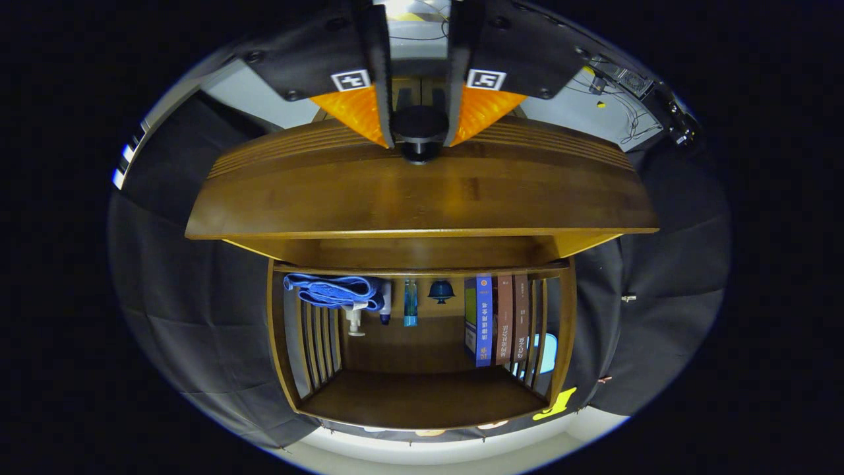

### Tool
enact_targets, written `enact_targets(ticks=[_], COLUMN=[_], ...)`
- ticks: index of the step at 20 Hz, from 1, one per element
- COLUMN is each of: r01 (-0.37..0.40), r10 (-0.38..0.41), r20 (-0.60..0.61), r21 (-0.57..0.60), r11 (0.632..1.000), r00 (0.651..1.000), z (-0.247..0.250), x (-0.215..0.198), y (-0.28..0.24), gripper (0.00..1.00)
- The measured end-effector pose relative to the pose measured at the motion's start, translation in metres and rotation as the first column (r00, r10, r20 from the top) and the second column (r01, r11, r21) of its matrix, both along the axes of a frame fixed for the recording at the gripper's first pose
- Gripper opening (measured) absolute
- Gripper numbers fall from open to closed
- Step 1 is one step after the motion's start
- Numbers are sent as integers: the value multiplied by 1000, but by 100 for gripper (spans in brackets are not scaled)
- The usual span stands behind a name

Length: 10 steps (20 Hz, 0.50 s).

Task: Pull open the drawer, take out the items inside it, and place them on the countertop above the cabinet.

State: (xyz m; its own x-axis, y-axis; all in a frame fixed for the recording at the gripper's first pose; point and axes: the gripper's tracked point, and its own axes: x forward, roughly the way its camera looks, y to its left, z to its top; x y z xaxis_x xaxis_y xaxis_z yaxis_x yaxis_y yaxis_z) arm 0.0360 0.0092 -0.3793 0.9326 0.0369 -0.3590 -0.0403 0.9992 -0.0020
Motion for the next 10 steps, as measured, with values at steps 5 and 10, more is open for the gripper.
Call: enact_targets(ticks=[5,10], r01=[-13,-67], r10=[13,61], r20=[-9,82], r21=[-6,70], r11=[1000,995], r00=[1000,995], z=[6,73], x=[-10,-21], y=[0,13], gripper=[96,98])
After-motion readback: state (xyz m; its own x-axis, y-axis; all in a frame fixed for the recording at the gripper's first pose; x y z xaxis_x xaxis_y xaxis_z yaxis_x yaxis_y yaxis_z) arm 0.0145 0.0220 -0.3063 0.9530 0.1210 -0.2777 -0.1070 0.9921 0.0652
